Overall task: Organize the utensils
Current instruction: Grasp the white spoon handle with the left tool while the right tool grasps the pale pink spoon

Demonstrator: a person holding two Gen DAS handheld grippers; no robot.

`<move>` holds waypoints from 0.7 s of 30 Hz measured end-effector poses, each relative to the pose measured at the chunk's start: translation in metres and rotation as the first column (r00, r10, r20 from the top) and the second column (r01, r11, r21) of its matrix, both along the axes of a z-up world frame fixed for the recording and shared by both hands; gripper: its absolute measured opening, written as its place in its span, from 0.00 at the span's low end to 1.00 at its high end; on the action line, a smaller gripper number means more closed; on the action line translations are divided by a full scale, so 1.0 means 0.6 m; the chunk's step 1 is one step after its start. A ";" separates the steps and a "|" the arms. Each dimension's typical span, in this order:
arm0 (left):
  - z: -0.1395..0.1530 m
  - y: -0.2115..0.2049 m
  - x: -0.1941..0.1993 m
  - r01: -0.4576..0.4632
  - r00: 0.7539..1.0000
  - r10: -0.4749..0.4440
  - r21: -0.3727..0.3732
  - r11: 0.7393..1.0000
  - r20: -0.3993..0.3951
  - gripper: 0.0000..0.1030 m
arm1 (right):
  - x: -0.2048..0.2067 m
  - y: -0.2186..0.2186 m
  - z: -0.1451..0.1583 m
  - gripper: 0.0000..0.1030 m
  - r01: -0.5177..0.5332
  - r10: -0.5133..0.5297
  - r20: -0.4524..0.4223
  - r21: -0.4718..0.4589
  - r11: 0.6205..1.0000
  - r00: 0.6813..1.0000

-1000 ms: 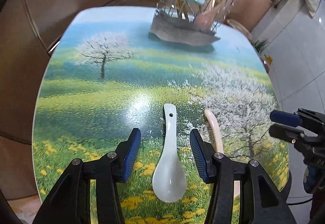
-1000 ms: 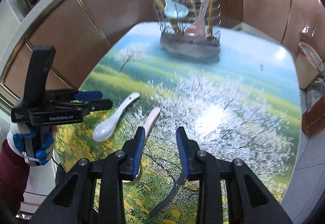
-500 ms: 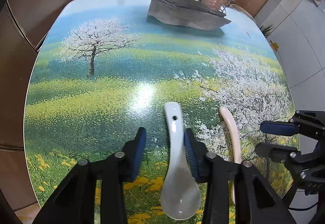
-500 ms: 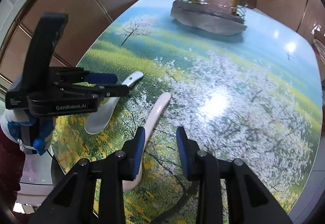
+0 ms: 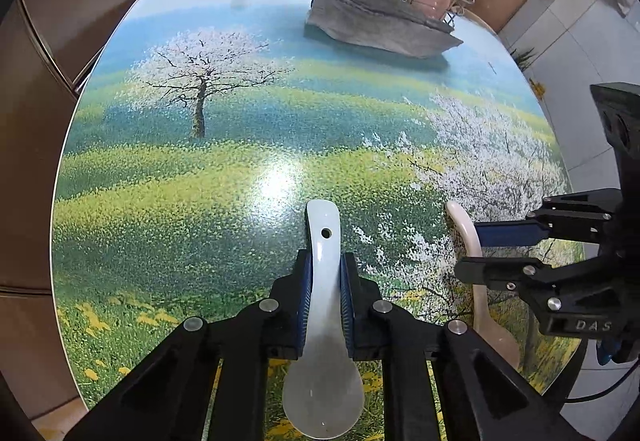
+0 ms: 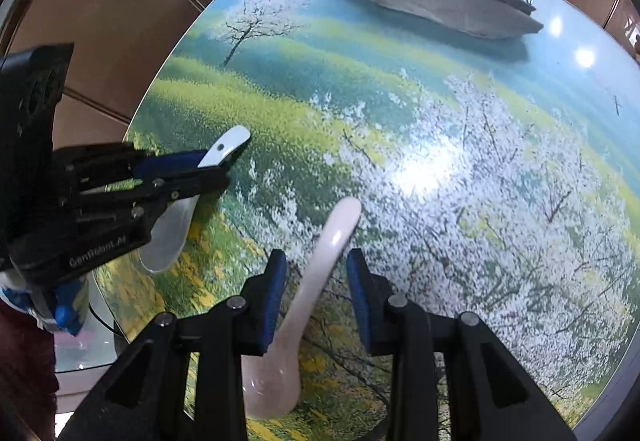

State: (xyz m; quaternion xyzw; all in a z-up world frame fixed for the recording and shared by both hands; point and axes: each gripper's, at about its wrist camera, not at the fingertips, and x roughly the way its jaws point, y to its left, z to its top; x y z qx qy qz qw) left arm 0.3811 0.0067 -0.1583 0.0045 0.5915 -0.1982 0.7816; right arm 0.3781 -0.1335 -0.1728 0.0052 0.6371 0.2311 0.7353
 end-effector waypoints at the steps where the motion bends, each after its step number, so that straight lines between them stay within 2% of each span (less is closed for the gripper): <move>1: 0.000 -0.001 -0.001 -0.001 1.000 0.001 -0.001 1.000 0.002 0.13 | 0.003 0.002 0.000 0.27 -0.003 0.003 -0.004 -0.004 1.000 1.000; 4: 0.001 -0.003 -0.005 -0.007 1.000 0.007 0.006 1.000 0.019 0.13 | 0.011 0.008 -0.003 0.18 -0.006 0.006 -0.006 -0.018 1.000 1.000; 9: 0.008 0.005 -0.017 -0.043 0.998 0.044 -0.016 0.999 0.047 0.13 | 0.013 -0.008 -0.005 0.11 0.004 -0.004 -0.004 0.040 0.999 1.000; 15: 0.039 0.026 -0.036 -0.100 0.989 0.106 -0.063 0.993 0.100 0.13 | -0.029 -0.049 0.020 0.10 -0.008 -0.002 0.076 0.124 0.992 0.997; 21: 0.062 0.026 -0.061 -0.136 0.979 0.152 -0.115 0.984 0.139 0.13 | -0.078 -0.093 0.054 0.09 0.015 -0.053 0.166 0.220 0.975 0.985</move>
